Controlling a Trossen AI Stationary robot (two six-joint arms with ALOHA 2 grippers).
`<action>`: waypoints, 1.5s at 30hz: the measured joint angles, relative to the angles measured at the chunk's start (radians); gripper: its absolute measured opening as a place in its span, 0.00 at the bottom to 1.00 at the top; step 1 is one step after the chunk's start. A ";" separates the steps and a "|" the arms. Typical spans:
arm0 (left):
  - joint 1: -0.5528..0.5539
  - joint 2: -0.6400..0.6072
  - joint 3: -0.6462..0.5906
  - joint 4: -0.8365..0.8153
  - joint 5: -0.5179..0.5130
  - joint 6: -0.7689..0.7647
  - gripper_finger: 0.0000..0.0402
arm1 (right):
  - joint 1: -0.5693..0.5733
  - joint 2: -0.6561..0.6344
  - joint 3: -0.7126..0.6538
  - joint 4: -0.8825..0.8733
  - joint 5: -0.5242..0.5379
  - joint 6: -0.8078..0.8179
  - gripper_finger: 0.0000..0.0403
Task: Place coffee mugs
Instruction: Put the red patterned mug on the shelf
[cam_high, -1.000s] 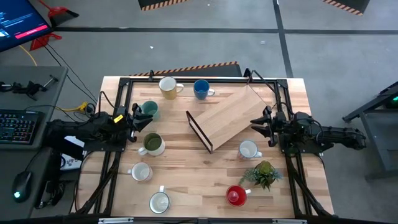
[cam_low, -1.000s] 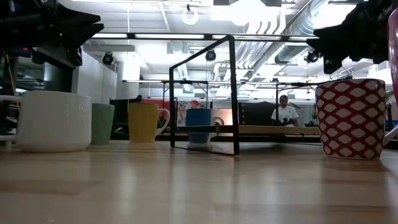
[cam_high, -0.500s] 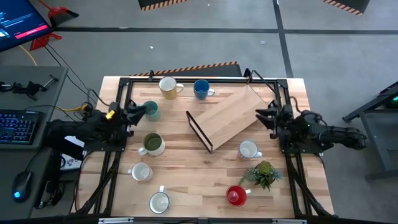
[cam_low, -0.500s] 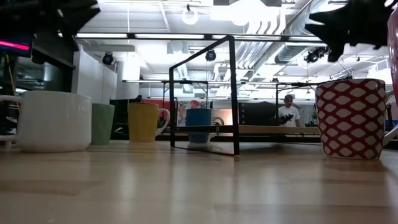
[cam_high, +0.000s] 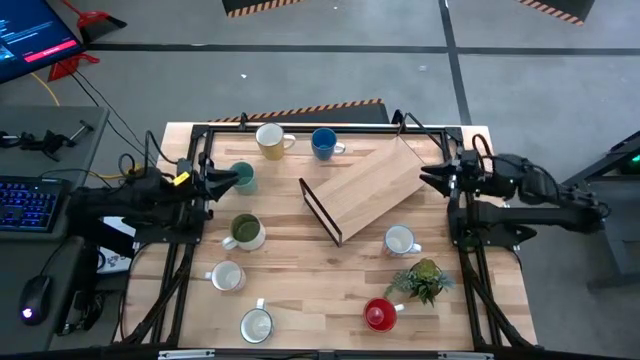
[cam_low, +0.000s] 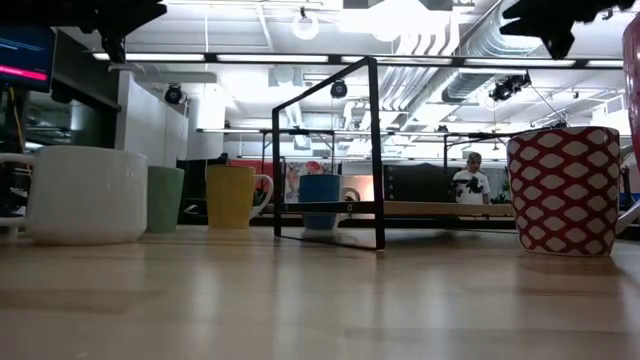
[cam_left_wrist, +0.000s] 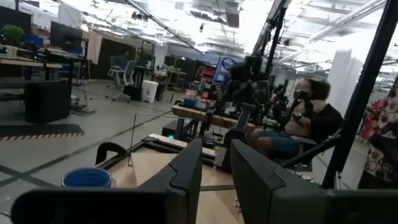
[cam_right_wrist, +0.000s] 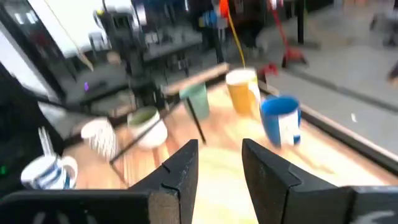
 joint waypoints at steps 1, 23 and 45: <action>0.000 0.001 0.003 0.000 0.000 0.000 0.19 | 0.000 0.036 0.042 -0.046 -0.012 0.005 0.28; 0.000 0.000 0.005 -0.002 0.020 -0.054 0.19 | 0.028 0.596 0.272 -0.434 -0.371 0.160 0.28; 0.000 0.000 0.005 -0.078 0.020 -0.053 0.19 | 0.256 0.697 0.238 -0.466 -0.152 0.277 0.28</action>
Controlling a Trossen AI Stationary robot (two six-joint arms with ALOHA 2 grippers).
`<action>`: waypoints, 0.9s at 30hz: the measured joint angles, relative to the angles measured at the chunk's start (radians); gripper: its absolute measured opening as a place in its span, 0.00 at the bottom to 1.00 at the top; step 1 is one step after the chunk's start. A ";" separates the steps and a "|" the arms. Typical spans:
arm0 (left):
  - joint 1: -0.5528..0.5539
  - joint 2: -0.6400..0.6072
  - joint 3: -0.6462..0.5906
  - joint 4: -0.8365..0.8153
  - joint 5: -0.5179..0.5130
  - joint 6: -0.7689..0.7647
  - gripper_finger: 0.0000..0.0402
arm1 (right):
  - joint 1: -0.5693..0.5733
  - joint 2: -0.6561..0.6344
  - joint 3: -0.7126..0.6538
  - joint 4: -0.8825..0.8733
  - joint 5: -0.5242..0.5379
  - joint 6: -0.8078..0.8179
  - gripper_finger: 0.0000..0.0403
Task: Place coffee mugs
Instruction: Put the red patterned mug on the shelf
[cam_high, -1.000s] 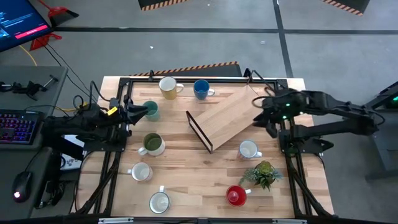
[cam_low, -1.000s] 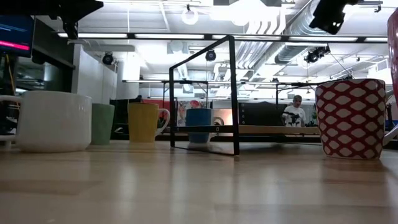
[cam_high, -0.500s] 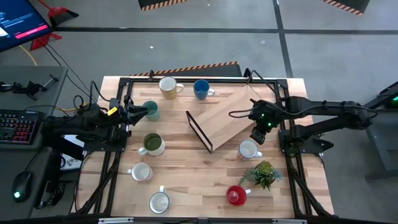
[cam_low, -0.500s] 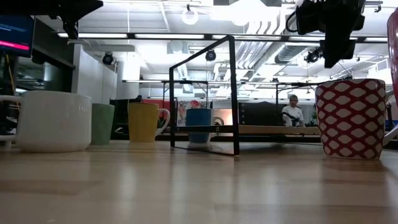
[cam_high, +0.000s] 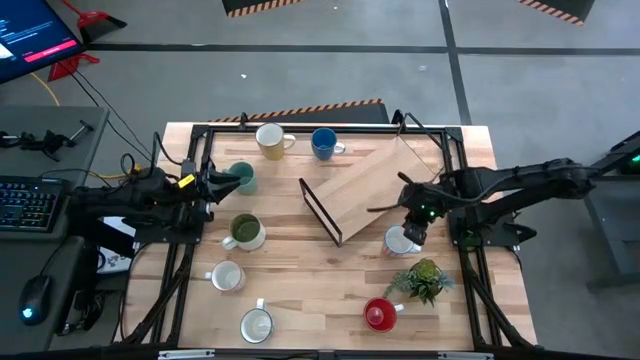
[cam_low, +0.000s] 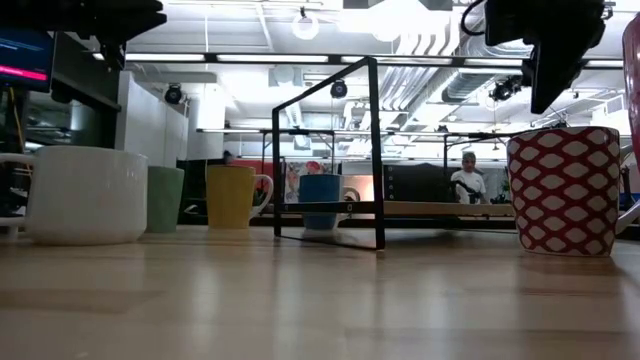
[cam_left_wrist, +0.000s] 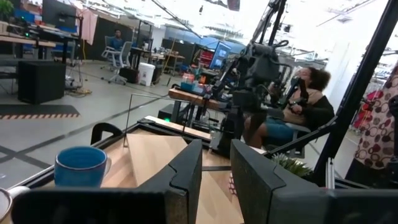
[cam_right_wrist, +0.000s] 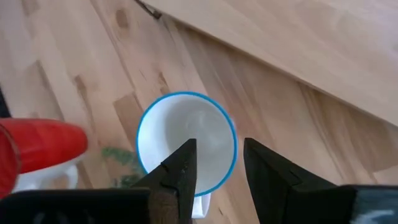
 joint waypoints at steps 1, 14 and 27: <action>0.000 0.000 0.000 0.000 0.000 0.000 0.19 | 0.013 0.012 0.000 0.001 0.016 0.000 0.28; 0.000 0.000 0.000 0.001 0.000 -0.001 0.19 | 0.052 0.164 0.000 0.013 0.066 -0.031 0.28; 0.000 0.000 0.000 0.001 0.000 -0.001 0.19 | 0.052 0.263 0.000 0.049 0.074 -0.058 0.28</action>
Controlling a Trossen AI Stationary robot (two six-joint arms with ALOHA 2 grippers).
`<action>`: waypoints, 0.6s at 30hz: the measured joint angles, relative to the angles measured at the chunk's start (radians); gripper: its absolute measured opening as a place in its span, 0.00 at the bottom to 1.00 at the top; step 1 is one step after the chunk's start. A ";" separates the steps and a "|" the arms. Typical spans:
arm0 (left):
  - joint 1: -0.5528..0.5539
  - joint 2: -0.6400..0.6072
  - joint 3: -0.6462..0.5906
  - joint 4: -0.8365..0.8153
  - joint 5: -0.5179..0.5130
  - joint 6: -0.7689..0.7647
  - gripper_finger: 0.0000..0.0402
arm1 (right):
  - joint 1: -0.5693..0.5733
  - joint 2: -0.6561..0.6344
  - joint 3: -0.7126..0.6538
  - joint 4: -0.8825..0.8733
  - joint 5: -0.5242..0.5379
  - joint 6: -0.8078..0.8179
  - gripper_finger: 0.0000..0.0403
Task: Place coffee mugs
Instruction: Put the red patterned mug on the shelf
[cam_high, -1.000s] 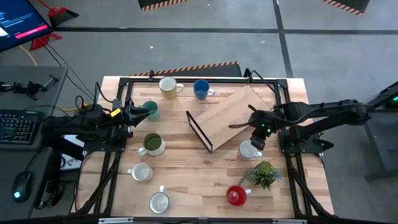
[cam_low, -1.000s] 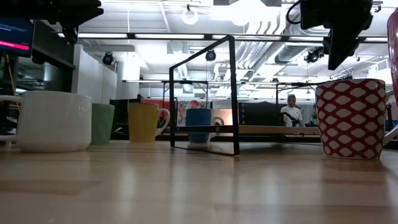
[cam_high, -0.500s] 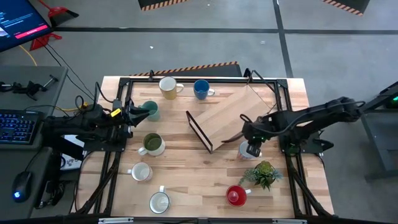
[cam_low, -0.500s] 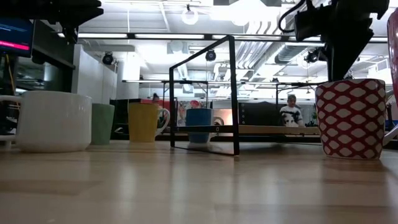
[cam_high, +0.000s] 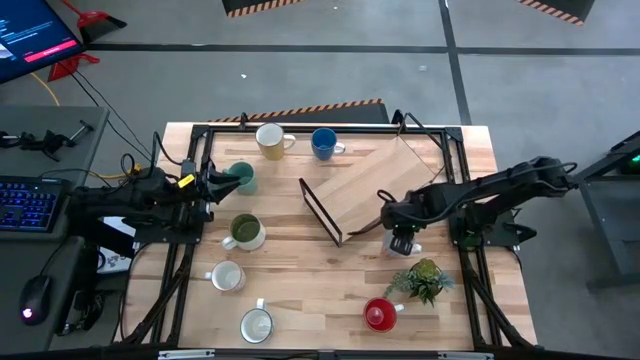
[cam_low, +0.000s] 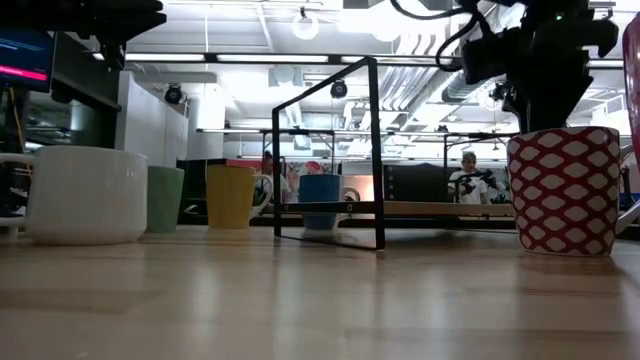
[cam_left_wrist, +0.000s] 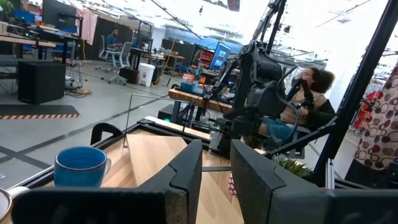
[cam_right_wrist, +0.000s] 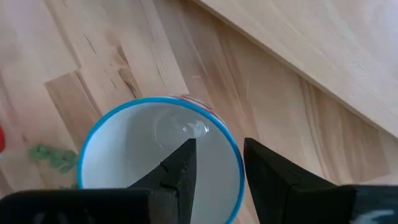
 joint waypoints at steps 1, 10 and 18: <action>0.000 0.000 0.000 0.000 0.000 0.000 0.19 | 0.000 0.009 0.000 0.004 0.000 -0.008 0.28; 0.000 0.000 0.000 0.000 0.000 0.000 0.19 | 0.000 0.100 0.000 0.027 -0.003 -0.022 0.28; 0.000 0.000 0.000 -0.002 0.000 0.001 0.19 | 0.000 0.114 0.000 0.036 -0.003 0.012 0.27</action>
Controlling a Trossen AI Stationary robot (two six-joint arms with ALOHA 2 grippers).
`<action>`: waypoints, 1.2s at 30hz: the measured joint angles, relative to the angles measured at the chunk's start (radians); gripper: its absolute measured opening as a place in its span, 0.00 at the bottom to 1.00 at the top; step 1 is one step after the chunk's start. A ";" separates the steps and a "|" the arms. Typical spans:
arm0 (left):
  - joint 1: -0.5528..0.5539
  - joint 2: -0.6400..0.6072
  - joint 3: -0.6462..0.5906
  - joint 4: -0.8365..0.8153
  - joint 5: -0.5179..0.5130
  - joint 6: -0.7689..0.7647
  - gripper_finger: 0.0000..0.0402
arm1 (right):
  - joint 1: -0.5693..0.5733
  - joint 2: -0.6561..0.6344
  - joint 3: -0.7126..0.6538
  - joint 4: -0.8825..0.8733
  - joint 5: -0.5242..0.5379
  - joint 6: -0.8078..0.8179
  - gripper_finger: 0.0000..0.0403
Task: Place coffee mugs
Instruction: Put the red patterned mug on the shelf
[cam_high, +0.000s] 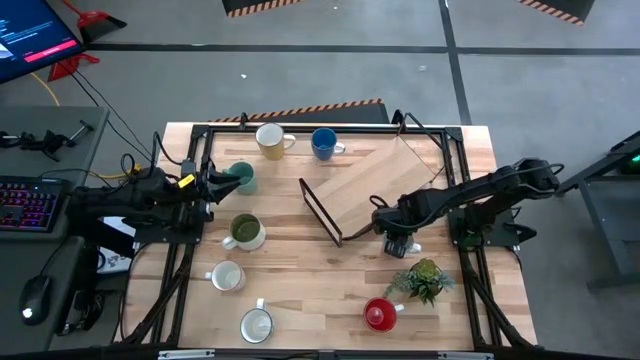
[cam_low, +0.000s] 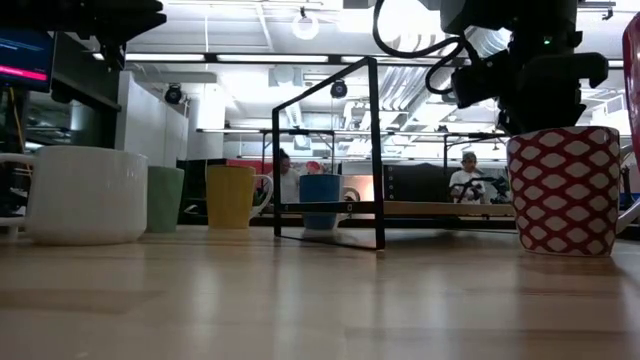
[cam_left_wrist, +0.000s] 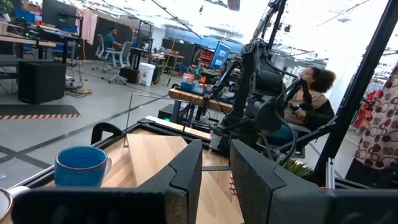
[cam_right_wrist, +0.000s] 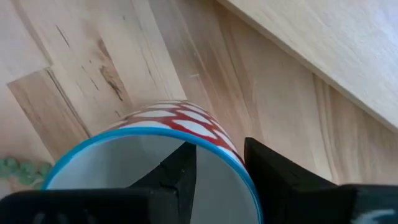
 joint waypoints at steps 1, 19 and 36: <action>0.000 0.000 0.000 0.000 0.000 0.000 0.19 | 0.000 0.000 0.000 -0.003 -0.002 0.003 0.25; 0.000 0.000 0.000 -0.037 0.000 0.000 0.19 | 0.005 -0.076 0.096 -0.131 -0.030 0.064 0.00; 0.000 0.000 0.000 -0.036 0.000 0.000 0.19 | -0.231 -0.088 0.367 -0.322 0.095 -0.107 0.00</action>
